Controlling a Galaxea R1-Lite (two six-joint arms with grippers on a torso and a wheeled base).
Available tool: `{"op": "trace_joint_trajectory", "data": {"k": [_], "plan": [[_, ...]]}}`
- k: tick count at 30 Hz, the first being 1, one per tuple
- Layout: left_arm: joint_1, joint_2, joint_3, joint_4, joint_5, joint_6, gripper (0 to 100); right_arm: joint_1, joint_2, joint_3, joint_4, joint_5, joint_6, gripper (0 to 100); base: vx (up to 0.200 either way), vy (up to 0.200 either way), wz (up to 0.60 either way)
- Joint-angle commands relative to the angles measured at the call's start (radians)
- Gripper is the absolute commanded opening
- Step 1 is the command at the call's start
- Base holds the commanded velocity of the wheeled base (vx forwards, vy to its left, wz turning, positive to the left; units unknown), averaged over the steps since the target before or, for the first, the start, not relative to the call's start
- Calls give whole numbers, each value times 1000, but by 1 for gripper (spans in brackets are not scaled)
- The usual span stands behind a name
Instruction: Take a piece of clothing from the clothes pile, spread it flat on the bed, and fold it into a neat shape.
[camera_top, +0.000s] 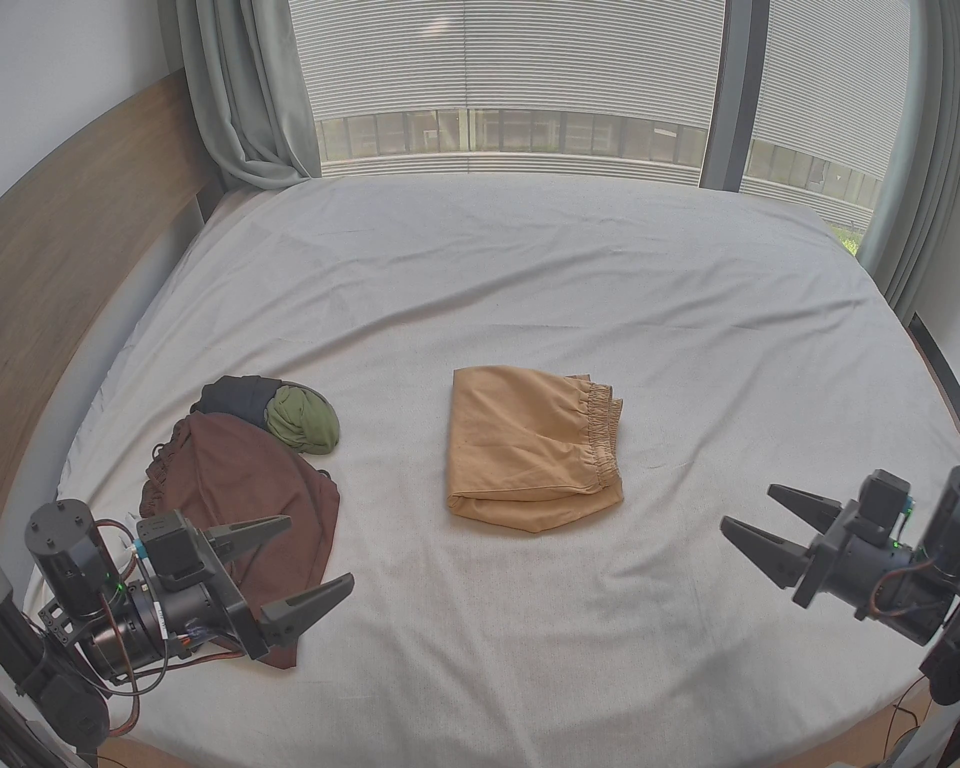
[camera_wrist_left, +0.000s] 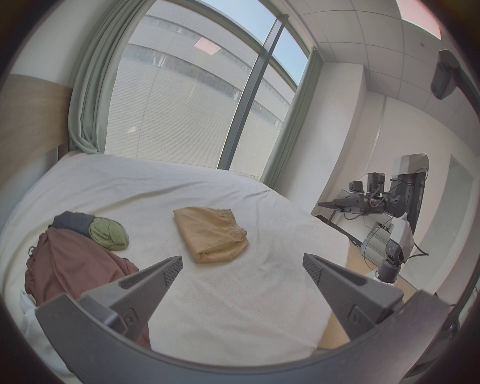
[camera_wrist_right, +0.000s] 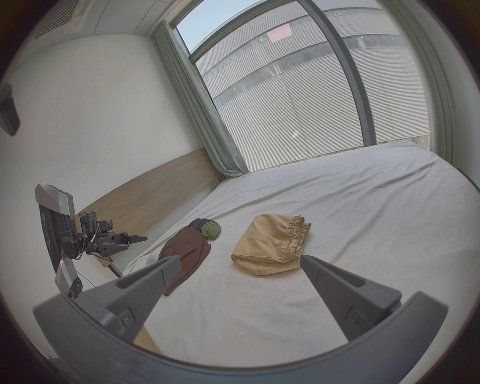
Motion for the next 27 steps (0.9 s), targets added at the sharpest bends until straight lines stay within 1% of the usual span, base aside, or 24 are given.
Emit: {"op": "trace_joint_trajectory", "data": {"k": [1,2,3,4,5,6,7,10,11,12,13,19,21,23,24,25,27], "plan": [[-1,-214,23,84,-2,20,100,-79,-410,66,171,-29,-5,100,0,0,0],[-1,-243,23,112,-5,20,100,-92,-465,66,216,-29,-7,100,0,0,0],[-1,-253,23,121,-5,20,100,-95,-480,66,232,-29,-7,100,0,0,0],[-1,-315,23,196,-5,19,100,-115,-589,63,334,-31,-8,100,0,0,0],[-1,-337,23,224,-5,19,100,-125,-623,59,366,-32,-8,100,0,0,0],[-1,-337,23,224,-5,19,100,-125,-623,59,366,-32,-8,100,0,0,0],[-1,-424,23,319,-8,17,100,-172,-749,37,475,-32,-8,100,0,0,0],[2,-538,23,434,-60,19,100,-247,-910,22,637,-29,-10,100,0,0,0],[2,-567,23,462,-72,20,100,-258,-956,19,676,-28,-10,100,0,0,0],[2,-572,23,466,-72,20,100,-261,-964,17,682,-29,-10,100,0,0,0],[3,-631,23,520,-80,20,100,-281,-1045,10,753,-29,-10,100,0,0,0],[28,-863,23,727,-81,17,100,-329,-1284,5,967,-22,-8,100,0,0,0],[41,-951,23,790,-81,9,100,-327,-1362,11,1039,-11,-8,100,0,0,0],[61,-1032,23,840,-81,3,100,-321,-1424,19,1110,-9,-7,100,0,0,0],[63,-1040,23,845,-81,2,100,-321,-1427,20,1113,-9,-7,100,0,0,0],[83,-1118,23,900,-80,-6,100,-324,-1431,45,1118,-9,-7,100,0,0,0],[107,-1216,23,980,-80,-14,100,-324,-1425,66,1090,-12,-7,100,0,0,0]]}}
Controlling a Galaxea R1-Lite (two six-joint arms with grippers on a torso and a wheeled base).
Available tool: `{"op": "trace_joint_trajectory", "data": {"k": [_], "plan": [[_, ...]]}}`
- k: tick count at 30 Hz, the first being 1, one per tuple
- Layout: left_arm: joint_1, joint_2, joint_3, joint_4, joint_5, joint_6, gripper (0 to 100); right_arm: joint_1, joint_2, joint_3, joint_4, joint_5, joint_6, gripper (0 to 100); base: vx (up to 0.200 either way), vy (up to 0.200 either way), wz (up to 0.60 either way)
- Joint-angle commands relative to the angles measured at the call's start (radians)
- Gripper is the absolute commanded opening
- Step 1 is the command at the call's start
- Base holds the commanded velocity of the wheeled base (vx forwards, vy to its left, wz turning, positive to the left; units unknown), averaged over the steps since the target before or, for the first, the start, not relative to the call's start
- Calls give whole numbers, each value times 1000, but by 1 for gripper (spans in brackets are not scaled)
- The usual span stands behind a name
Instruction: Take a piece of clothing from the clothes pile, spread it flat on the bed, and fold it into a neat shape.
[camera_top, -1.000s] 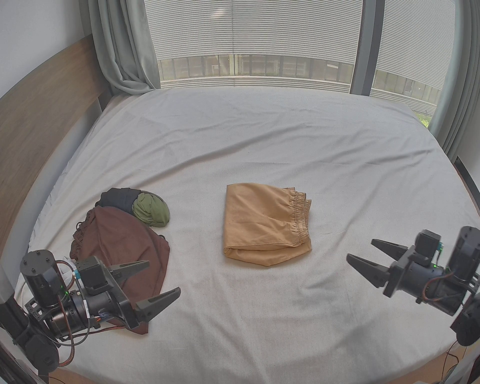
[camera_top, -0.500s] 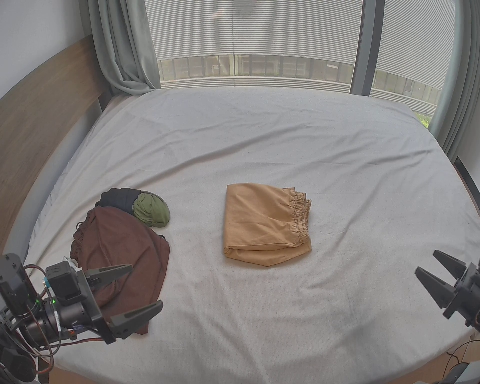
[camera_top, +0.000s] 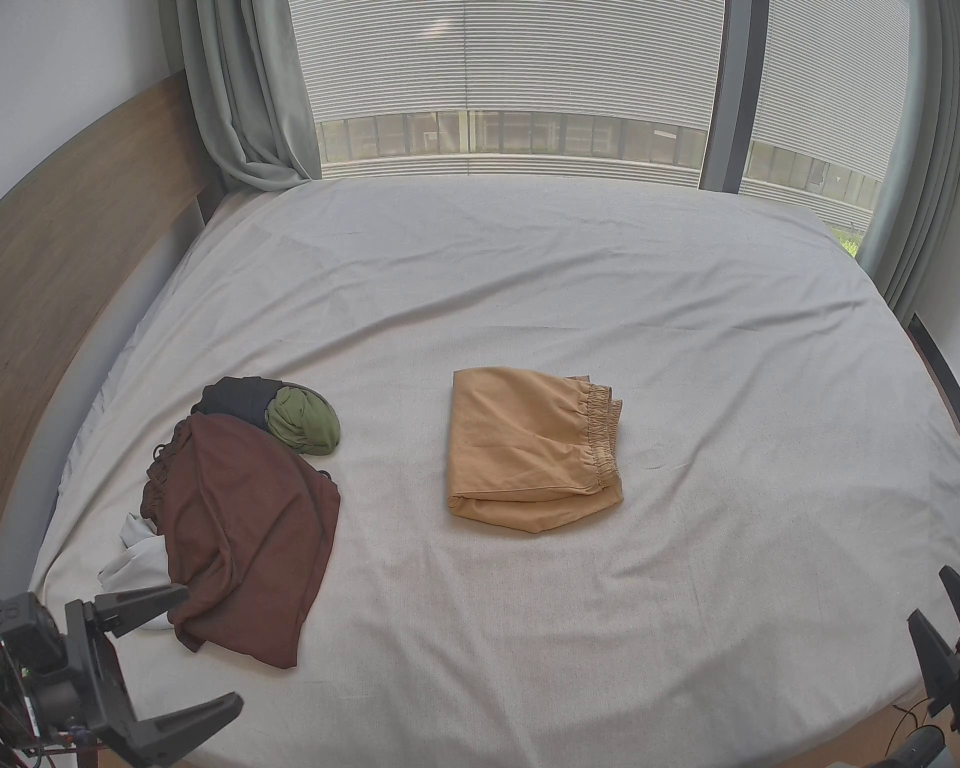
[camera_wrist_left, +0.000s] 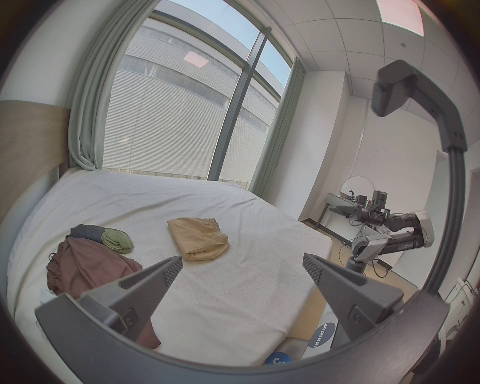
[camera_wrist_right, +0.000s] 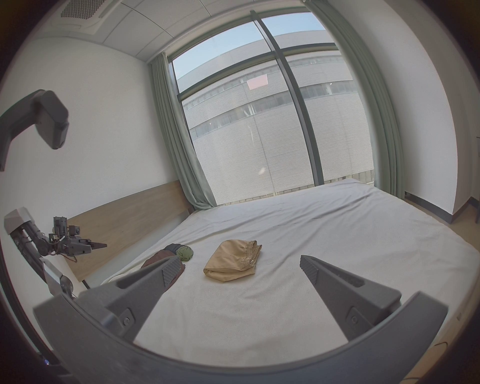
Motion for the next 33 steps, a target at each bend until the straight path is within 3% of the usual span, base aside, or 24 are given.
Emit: {"op": "trace_joint_trajectory", "data": {"k": [1,6,9,12,13,15,20,25,27,33], "plan": [[79,-402,17,222,-4,-22,100,-37,-204,46,70,3,1,100,0,0,0],[131,-654,16,438,1,-26,100,-104,-286,38,276,-28,-66,100,0,0,0],[153,-775,16,547,10,-26,100,-100,-276,46,238,-169,-93,100,0,0,0],[153,-764,17,564,97,-23,100,-101,-278,46,241,-255,-97,100,0,0,0],[153,-764,17,575,185,-14,100,-101,-278,46,242,-298,-100,100,0,0,0],[153,-764,17,595,268,10,100,-101,-278,46,244,-336,-112,100,0,0,0],[154,-763,17,675,424,72,100,-100,-278,46,245,-338,-122,100,0,0,0],[162,-763,17,673,436,64,100,-101,-278,46,245,-336,-122,100,0,0,0],[242,-795,17,737,581,72,100,-101,-278,46,245,-335,-134,100,0,0,0],[263,-855,17,739,584,73,100,-101,-278,46,254,-313,-157,100,0,0,0]]}}
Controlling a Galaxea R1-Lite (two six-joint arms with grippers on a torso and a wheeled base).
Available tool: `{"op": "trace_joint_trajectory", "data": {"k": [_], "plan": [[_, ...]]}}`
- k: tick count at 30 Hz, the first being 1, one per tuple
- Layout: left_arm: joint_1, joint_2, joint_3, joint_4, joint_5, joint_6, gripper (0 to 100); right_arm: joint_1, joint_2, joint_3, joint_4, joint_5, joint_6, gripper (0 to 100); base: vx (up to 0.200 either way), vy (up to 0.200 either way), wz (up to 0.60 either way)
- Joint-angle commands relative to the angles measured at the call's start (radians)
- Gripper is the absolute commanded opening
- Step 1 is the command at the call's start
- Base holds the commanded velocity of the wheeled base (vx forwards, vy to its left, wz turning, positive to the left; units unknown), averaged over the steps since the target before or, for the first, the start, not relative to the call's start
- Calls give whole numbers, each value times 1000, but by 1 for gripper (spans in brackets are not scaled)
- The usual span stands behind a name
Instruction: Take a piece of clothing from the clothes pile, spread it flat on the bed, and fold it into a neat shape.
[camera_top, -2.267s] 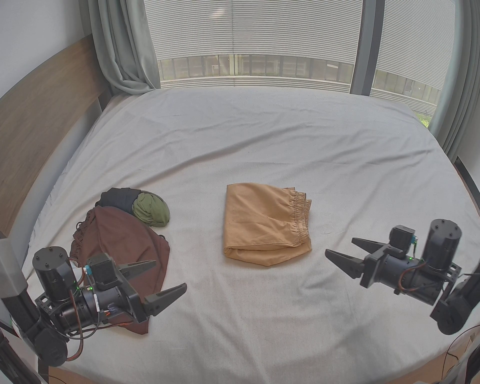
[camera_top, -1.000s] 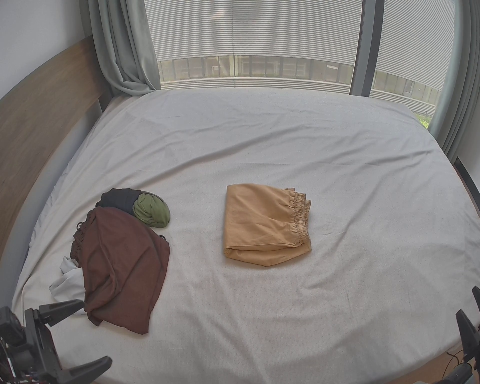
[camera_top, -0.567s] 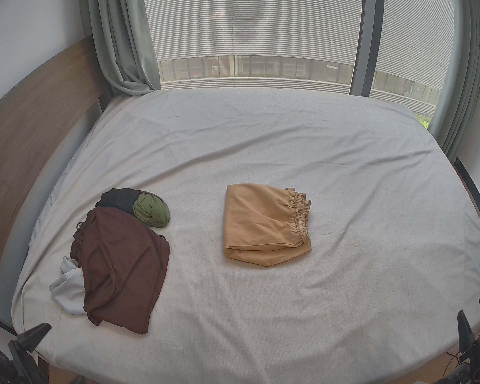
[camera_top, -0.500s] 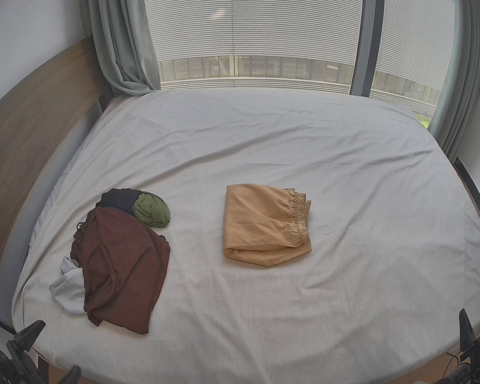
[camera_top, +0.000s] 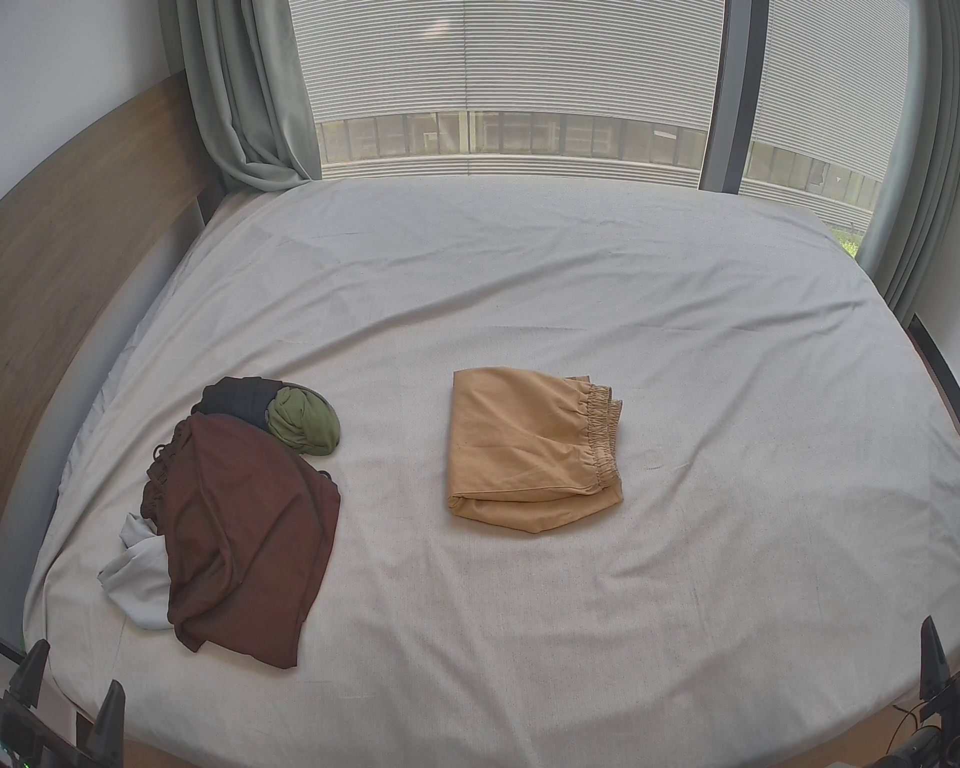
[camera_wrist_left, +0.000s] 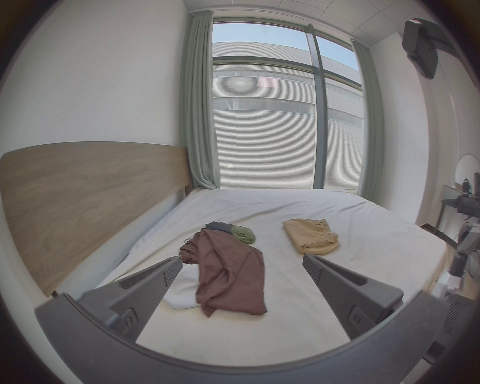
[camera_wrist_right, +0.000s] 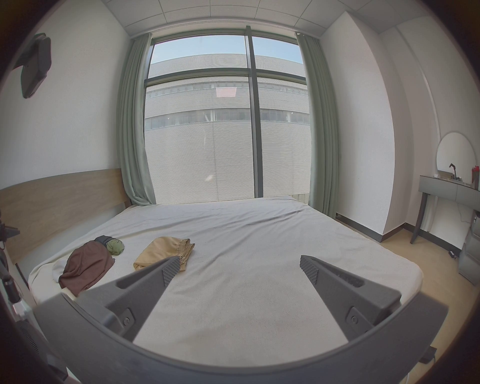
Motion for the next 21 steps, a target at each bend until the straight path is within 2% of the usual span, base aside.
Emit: {"op": "trace_joint_trajectory", "data": {"k": [1,21], "plan": [[31,-51,18,12,11,2,100,2,-4,18,21,28,-5,100,0,0,0],[29,-51,18,13,6,16,100,6,-6,18,37,67,-59,100,0,0,0]]}}
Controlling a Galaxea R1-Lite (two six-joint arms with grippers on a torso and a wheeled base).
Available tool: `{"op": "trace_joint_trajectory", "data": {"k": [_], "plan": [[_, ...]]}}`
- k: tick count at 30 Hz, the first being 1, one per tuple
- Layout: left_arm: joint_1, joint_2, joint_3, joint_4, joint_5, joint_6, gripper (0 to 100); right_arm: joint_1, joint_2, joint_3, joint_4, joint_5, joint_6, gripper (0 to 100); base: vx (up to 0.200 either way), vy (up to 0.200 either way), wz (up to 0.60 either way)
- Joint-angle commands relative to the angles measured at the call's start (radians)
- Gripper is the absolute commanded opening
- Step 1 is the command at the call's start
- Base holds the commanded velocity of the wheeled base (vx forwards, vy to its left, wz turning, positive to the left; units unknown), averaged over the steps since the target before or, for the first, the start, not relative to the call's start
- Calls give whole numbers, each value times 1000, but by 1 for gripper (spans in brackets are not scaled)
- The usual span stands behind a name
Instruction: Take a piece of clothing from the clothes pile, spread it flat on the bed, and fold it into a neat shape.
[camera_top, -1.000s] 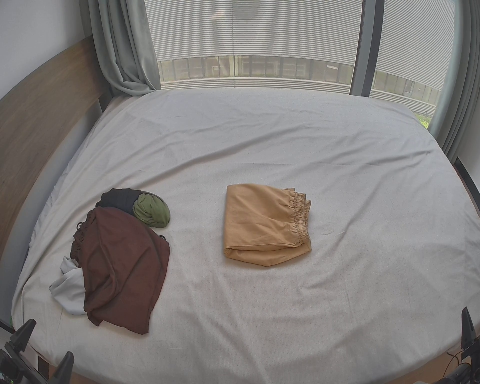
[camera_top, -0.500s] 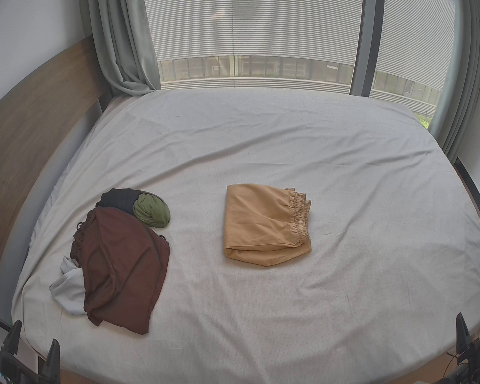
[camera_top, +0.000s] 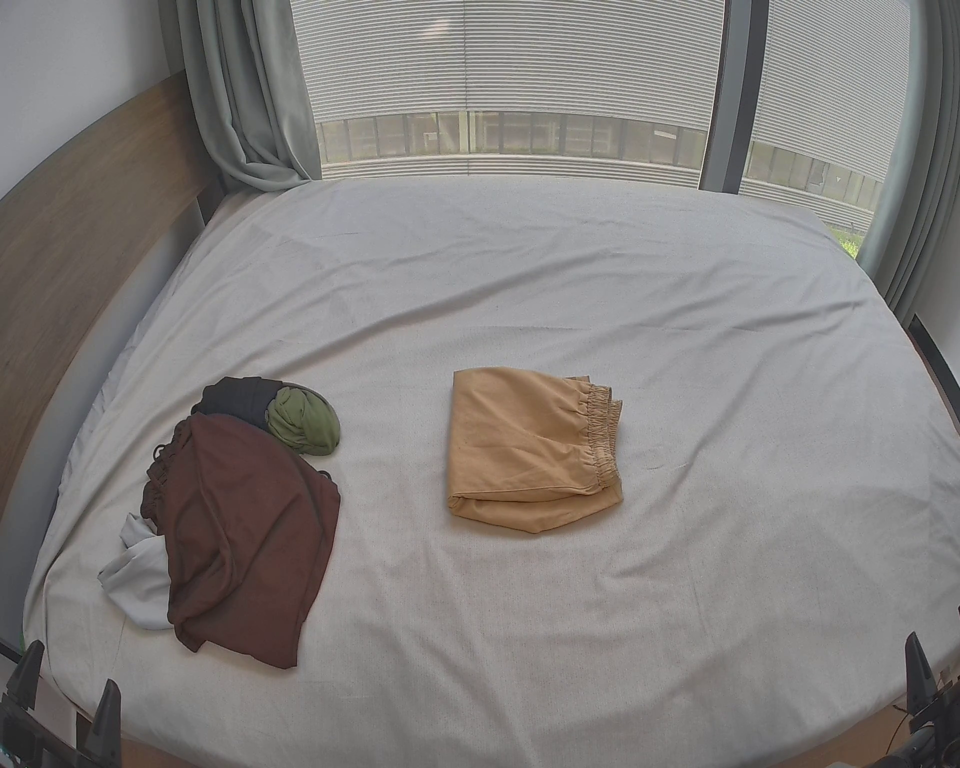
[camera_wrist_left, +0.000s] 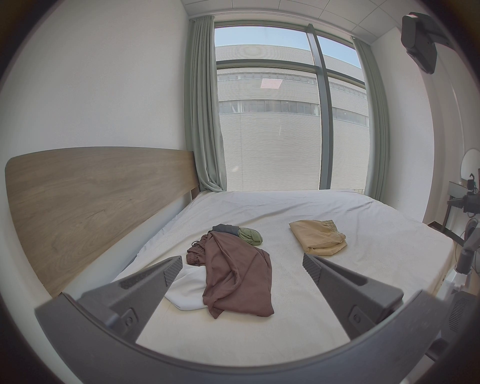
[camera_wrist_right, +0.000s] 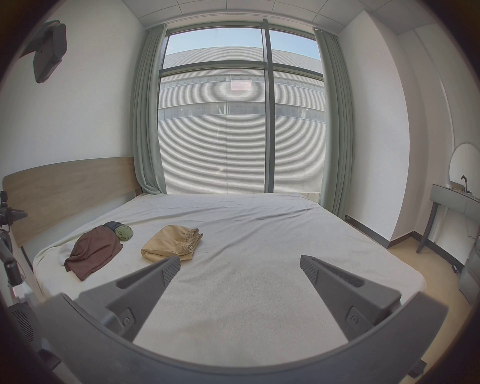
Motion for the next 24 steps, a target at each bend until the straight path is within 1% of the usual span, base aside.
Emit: {"op": "trace_joint_trajectory", "data": {"k": [1,5,24], "plan": [[0,-15,18,-2,0,-1,100,2,-6,18,-2,10,6,100,0,0,0],[1,-15,18,-2,0,-3,100,-2,-6,18,1,32,-5,100,0,0,0],[1,-15,18,-2,2,-7,100,-1,-3,18,1,12,13,100,0,0,0]]}}
